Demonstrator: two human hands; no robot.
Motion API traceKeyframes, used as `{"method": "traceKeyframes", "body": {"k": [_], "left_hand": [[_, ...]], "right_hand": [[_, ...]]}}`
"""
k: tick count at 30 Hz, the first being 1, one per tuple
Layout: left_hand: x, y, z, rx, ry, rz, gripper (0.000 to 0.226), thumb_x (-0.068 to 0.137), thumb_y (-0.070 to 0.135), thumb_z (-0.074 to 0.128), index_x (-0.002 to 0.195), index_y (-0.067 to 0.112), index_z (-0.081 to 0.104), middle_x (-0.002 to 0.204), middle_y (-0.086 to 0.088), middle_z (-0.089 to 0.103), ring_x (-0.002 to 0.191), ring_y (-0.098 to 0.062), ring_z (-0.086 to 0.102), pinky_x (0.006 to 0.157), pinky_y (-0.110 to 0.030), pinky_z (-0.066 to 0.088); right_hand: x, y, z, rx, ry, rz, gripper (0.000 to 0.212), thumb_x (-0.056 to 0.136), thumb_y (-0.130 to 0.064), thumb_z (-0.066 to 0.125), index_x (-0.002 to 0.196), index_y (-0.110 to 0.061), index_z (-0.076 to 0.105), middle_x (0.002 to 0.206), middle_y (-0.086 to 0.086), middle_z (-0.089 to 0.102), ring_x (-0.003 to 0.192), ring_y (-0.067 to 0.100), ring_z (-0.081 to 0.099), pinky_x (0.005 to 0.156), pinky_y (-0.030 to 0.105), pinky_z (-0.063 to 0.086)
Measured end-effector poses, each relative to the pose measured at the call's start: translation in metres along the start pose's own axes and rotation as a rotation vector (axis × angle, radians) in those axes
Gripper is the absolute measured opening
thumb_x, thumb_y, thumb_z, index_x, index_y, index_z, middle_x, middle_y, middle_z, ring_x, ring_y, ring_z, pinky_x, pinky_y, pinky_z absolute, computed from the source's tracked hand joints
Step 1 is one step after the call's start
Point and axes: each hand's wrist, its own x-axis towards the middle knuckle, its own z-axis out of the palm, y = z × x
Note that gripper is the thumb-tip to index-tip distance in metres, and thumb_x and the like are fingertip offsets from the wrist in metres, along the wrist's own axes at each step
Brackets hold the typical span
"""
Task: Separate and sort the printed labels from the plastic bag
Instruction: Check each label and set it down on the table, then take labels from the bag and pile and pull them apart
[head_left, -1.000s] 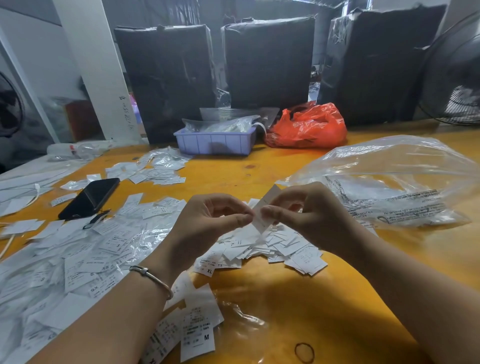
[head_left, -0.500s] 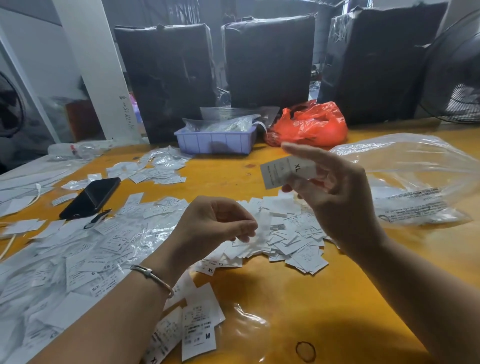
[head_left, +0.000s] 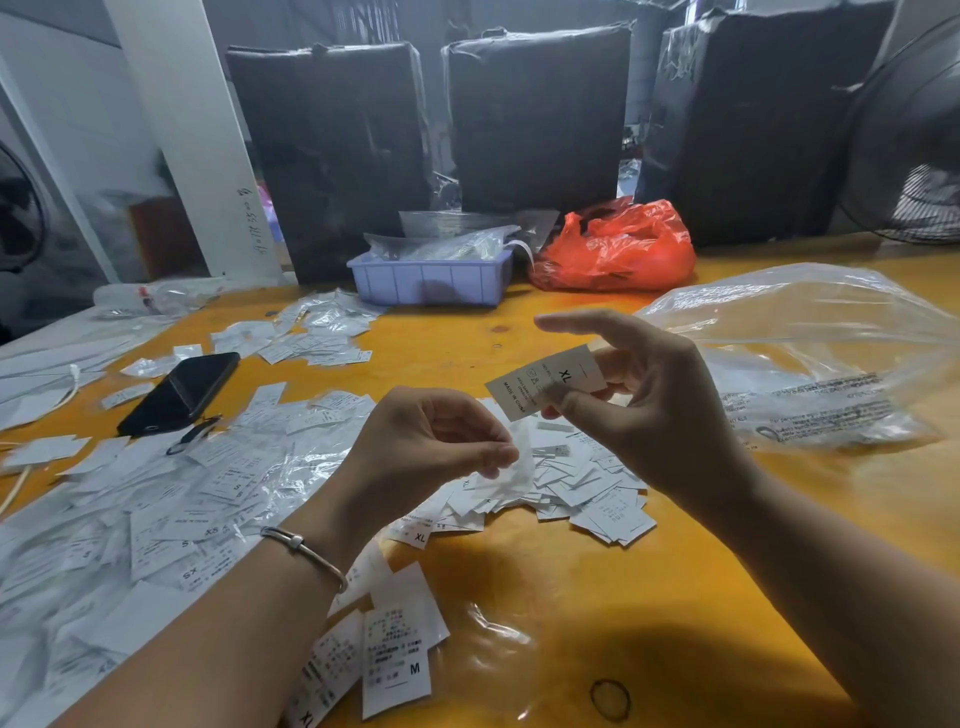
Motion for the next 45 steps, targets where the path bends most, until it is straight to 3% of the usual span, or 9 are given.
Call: {"method": "traceKeyframes", "body": {"k": [7,13,17,20,25,32,36,40,45], "left_hand": [[0.000,0.000,0.000,0.030,-0.008,0.007,0.025,0.068,0.021,0.078,0.085,0.003,0.075,0.075,-0.006,0.076,0.066,-0.022,0.072,0.061,-0.027,0.058],[0.000,0.000,-0.001,0.027,-0.009,-0.001,0.025,0.070,0.022,0.076,0.088,0.005,0.076,0.077,-0.004,0.076,0.066,-0.020,0.073,0.057,-0.024,0.056],[0.001,-0.001,-0.001,0.018,-0.018,-0.027,0.022,0.072,0.022,0.074,0.086,0.006,0.075,0.076,-0.005,0.076,0.065,-0.020,0.073,0.056,-0.020,0.053],[0.001,-0.002,0.000,0.023,-0.036,-0.037,0.022,0.074,0.023,0.073,0.086,0.005,0.075,0.075,-0.005,0.076,0.065,-0.019,0.072,0.056,-0.021,0.053],[0.001,-0.003,0.000,0.037,-0.078,-0.047,0.028,0.075,0.028,0.072,0.089,0.004,0.075,0.077,-0.005,0.076,0.070,-0.021,0.073,0.061,-0.027,0.055],[0.001,-0.002,0.002,0.028,-0.101,-0.072,0.031,0.075,0.028,0.071,0.089,0.001,0.073,0.076,-0.009,0.075,0.072,-0.024,0.072,0.060,-0.026,0.053],[0.002,-0.004,0.002,0.038,-0.119,-0.101,0.014,0.082,0.010,0.072,0.089,-0.002,0.072,0.078,-0.010,0.076,0.071,-0.023,0.073,0.059,-0.025,0.052],[0.003,-0.004,0.003,0.030,-0.124,-0.106,0.016,0.077,0.006,0.076,0.091,0.000,0.071,0.078,-0.009,0.076,0.069,-0.021,0.073,0.060,-0.024,0.055],[0.003,-0.006,0.004,-0.003,-0.149,-0.137,0.025,0.073,-0.004,0.078,0.096,0.000,0.069,0.080,-0.013,0.076,0.074,-0.024,0.074,0.067,-0.023,0.057]], "right_hand": [[0.001,0.005,-0.001,-0.088,0.000,-0.028,0.043,0.076,-0.007,0.075,0.108,-0.032,0.063,0.081,-0.008,0.071,0.068,0.032,0.068,0.057,0.045,0.055],[0.002,0.007,-0.003,-0.182,-0.024,-0.116,0.023,0.074,-0.004,0.075,0.089,-0.021,0.071,0.076,-0.009,0.069,0.066,0.009,0.066,0.051,0.026,0.053],[0.003,0.011,-0.005,-0.210,-0.098,-0.160,0.011,0.073,-0.001,0.072,0.078,-0.012,0.073,0.069,-0.001,0.070,0.056,0.020,0.062,0.050,0.038,0.048],[0.004,0.013,-0.006,-0.249,-0.156,-0.148,0.012,0.071,-0.002,0.069,0.077,-0.012,0.074,0.066,0.001,0.069,0.055,0.023,0.060,0.050,0.039,0.047],[0.004,0.014,-0.004,-0.235,-0.254,-0.055,0.012,0.071,0.000,0.068,0.074,-0.010,0.074,0.060,-0.008,0.062,0.053,0.004,0.050,0.048,0.012,0.035],[0.005,0.017,-0.003,-0.188,-0.368,0.132,0.011,0.074,-0.004,0.068,0.070,-0.013,0.073,0.061,0.009,0.063,0.050,0.004,0.044,0.044,0.017,0.033],[0.007,0.018,-0.005,-0.132,-0.384,0.200,0.015,0.074,0.000,0.067,0.066,-0.011,0.072,0.057,0.014,0.059,0.049,0.007,0.043,0.042,0.018,0.032],[0.006,0.019,-0.004,-0.145,-0.466,0.251,0.013,0.075,-0.002,0.065,0.069,-0.011,0.073,0.057,0.005,0.060,0.051,0.007,0.047,0.045,0.020,0.035],[0.007,0.023,-0.004,-0.160,-0.463,0.294,0.012,0.074,-0.005,0.066,0.070,-0.012,0.074,0.064,0.010,0.067,0.054,0.006,0.053,0.050,0.022,0.041]]}}
